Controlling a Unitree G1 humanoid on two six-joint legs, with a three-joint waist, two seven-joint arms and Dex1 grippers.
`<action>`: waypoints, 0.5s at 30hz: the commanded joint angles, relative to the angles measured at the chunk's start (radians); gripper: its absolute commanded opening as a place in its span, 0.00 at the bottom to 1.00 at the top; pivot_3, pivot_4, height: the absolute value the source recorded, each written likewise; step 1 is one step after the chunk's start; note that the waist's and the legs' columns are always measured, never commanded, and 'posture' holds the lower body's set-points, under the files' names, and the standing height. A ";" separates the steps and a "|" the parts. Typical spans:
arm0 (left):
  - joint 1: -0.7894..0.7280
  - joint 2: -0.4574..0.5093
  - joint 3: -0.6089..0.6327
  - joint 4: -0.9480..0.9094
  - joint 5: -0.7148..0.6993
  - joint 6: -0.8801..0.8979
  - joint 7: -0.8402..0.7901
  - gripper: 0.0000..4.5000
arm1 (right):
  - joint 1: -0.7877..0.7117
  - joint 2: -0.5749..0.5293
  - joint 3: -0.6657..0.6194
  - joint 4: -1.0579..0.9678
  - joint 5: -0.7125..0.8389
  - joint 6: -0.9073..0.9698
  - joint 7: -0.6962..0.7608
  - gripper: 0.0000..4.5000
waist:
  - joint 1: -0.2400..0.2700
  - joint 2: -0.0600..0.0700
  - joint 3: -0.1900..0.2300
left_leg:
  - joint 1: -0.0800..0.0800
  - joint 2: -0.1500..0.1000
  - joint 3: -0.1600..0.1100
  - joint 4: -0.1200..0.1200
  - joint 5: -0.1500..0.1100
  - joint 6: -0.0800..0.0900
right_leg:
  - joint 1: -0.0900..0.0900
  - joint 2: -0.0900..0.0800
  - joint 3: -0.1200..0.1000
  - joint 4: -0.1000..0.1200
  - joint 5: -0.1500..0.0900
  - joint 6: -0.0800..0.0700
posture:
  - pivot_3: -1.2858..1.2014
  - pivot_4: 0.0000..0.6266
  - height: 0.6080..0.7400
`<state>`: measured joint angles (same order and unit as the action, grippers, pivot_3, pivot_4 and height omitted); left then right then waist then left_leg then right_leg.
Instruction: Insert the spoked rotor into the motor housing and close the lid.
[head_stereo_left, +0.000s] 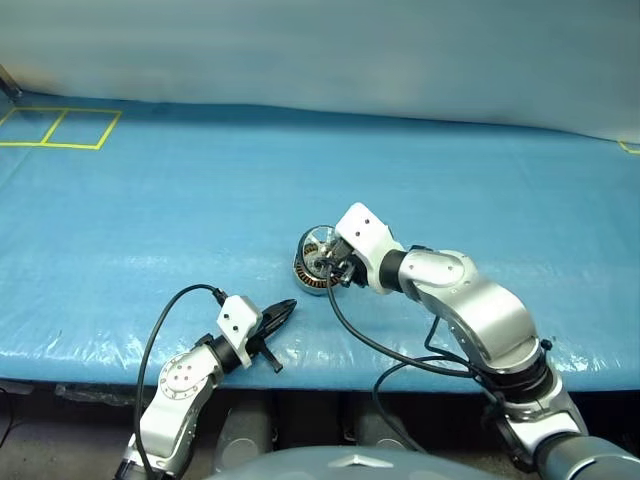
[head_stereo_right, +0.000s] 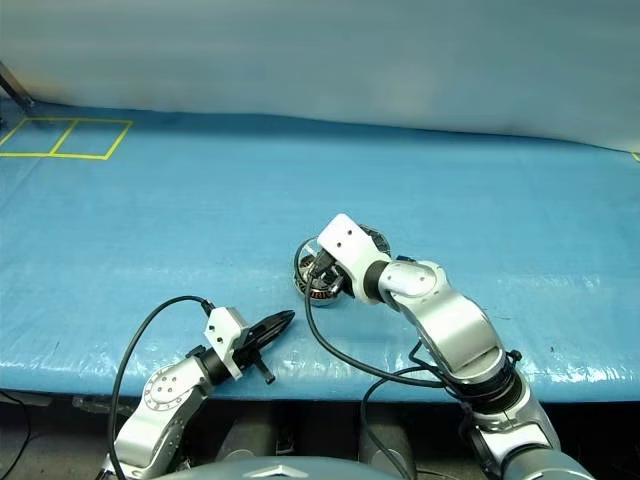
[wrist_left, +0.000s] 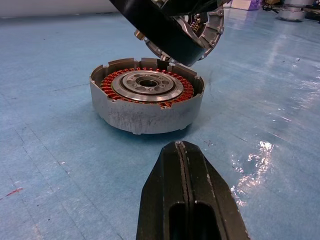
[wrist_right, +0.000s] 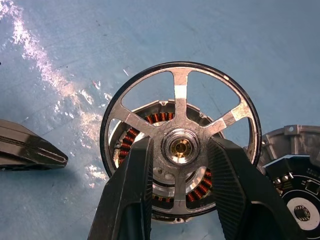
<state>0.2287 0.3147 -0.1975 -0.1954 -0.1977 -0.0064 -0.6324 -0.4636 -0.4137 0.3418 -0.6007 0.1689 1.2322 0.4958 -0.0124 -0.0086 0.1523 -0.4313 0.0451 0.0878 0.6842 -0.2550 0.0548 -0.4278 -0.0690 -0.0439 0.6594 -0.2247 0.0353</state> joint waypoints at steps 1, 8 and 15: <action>0.006 -0.007 0.003 -0.004 -0.006 -0.020 0.003 0.00 | -0.003 -0.014 -0.013 0.002 0.014 -0.023 -0.003 0.29 | 0.000 0.000 0.000 | 0.000 0.000 0.000 0.000 0.000 0.000 | 0.000 0.000 0.000 0.000 0.000 0.000 | 0.52 0.24 1.00; 0.007 -0.012 0.004 0.002 -0.005 -0.028 0.004 0.00 | 0.012 -0.026 -0.014 0.040 0.043 -0.025 0.006 0.29 | -0.001 0.000 0.000 | 0.001 0.000 0.000 0.000 0.000 0.000 | 0.000 0.000 0.000 0.000 0.000 0.000 | 0.52 0.24 1.00; 0.004 -0.016 0.005 0.006 -0.003 -0.030 0.004 0.00 | 0.001 -0.028 0.026 0.058 0.069 -0.040 0.017 0.29 | 0.001 0.000 0.000 | 0.000 0.000 0.000 0.000 0.000 0.000 | 0.000 0.000 0.000 0.000 0.000 0.000 | 0.52 0.24 1.00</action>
<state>0.2346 0.3049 -0.1969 -0.1906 -0.1974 -0.0124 -0.6314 -0.4505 -0.4377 0.3567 -0.5319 0.2256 1.2042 0.5013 -0.0119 -0.0087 0.1522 -0.4310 0.0453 0.0877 0.6842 -0.2549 0.0549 -0.4277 -0.0685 -0.0440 0.6593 -0.2247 0.0354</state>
